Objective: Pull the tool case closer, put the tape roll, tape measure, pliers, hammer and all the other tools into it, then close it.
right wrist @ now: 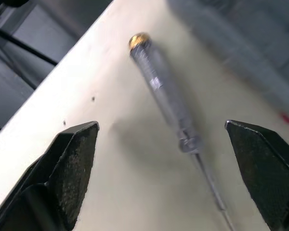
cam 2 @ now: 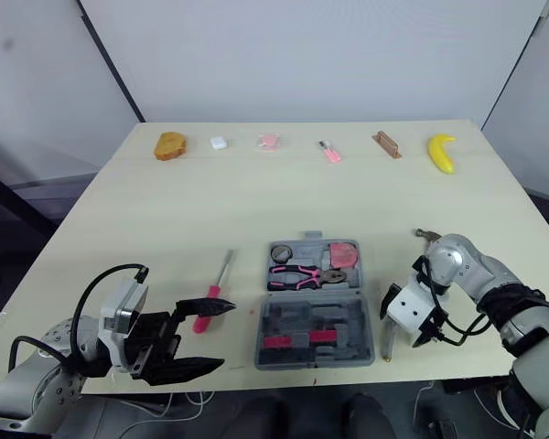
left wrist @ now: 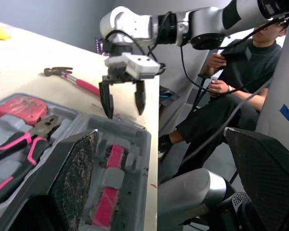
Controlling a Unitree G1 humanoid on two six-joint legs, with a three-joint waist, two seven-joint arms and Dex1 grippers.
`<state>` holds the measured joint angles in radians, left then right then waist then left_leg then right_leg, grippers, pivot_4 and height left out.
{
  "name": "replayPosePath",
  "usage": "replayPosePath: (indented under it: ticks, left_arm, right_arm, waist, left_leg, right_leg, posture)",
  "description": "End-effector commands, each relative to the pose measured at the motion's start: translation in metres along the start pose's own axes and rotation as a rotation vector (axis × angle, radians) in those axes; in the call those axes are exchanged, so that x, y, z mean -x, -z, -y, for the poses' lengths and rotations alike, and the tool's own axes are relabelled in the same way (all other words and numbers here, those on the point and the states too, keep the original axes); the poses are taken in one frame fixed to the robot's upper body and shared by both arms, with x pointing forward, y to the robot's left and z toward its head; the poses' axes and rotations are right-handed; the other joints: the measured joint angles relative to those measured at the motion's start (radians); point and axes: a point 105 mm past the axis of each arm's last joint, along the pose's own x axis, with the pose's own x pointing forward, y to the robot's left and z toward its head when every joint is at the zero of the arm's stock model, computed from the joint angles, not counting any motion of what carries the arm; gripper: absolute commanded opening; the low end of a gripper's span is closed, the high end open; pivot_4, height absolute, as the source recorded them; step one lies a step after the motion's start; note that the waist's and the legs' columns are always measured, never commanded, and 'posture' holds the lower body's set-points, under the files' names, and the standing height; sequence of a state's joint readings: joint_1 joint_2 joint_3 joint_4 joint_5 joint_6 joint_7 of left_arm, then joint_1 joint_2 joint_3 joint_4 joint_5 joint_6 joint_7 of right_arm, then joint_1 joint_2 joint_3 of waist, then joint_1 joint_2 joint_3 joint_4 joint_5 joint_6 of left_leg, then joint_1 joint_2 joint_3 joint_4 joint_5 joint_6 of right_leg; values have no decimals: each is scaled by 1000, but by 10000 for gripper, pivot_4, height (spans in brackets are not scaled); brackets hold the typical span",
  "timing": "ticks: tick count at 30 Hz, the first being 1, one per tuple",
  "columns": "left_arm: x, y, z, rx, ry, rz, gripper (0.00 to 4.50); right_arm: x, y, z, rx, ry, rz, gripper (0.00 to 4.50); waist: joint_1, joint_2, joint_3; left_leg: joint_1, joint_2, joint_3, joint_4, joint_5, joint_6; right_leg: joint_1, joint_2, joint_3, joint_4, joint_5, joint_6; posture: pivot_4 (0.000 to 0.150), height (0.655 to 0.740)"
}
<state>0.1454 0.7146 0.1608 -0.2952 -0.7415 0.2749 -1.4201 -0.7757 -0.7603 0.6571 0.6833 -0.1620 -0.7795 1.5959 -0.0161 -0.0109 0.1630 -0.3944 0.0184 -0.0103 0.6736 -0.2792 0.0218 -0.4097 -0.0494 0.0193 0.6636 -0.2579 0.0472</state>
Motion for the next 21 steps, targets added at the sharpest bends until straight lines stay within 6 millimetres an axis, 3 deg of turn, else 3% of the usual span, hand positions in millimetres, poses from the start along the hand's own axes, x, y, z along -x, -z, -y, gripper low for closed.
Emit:
replayPosePath:
  ticks: [1, 4, 6, 11, 15, 18, 21]
  left_arm:
    - [2, -6, 3, -46, -10, 10, 45000]
    - [5, -3, 4, -45, -18, 9, 45000]
    - [6, -2, 4, -45, -21, 9, 45000]
    - [8, 2, 2, -46, -25, 10, 45000]
    - [8, 4, -1, -48, -20, 15, 45000]
    - [5, 4, -4, -53, -14, 20, 45000]
    - [1, 2, -5, -58, -8, 23, 45000]
  right_arm:
    - [-3, 8, -2, 29, -10, -25, 23057]
    - [-5, 9, -2, 47, -2, -24, 7646]
    - [-5, 10, -2, 60, 1, -24, 310]
    - [10, 5, -11, 114, 34, -3, 310]
    - [40, -23, -21, 111, 149, 64, 310]
    - [64, -44, -35, -100, 284, 169, 310]
    - [73, -50, -42, -357, 402, 217, 310]
  waist:
    - [0, 0, 0]
    - [3, -1, -1]
    - [3, -2, -1]
    - [5, -1, 0]
    - [9, 4, 3]
    - [9, 5, 3]
    - [8, 4, 3]
  left_leg:
    - [0, 0, 0, 0, 0, 0]
    - [1, 0, 0, 0, 0, -1]
    - [3, 0, -1, 0, 0, 0]
    - [14, 0, 0, -1, 0, 0]
    - [12, -1, -1, -2, 0, 1]
    - [12, -1, -2, -2, -1, 1]
    - [11, -1, -3, -3, -1, 1]
  right_leg:
    - [0, 0, 0, 0, 0, 0]
    - [1, 0, 0, 0, 0, 0]
    - [3, -1, -1, -1, 0, 0]
    - [14, -1, 0, -1, 0, -1]
    - [13, -3, -1, -1, 0, 0]
    - [12, -4, -2, -1, 0, 0]
    - [12, -5, -3, -1, 0, -1]
  posture:
    - [1500, 7400]
    - [1500, 7400]
    - [1500, 7400]
    - [1500, 7400]
    - [1500, 7400]
    - [1500, 7400]
    - [1500, 7400]
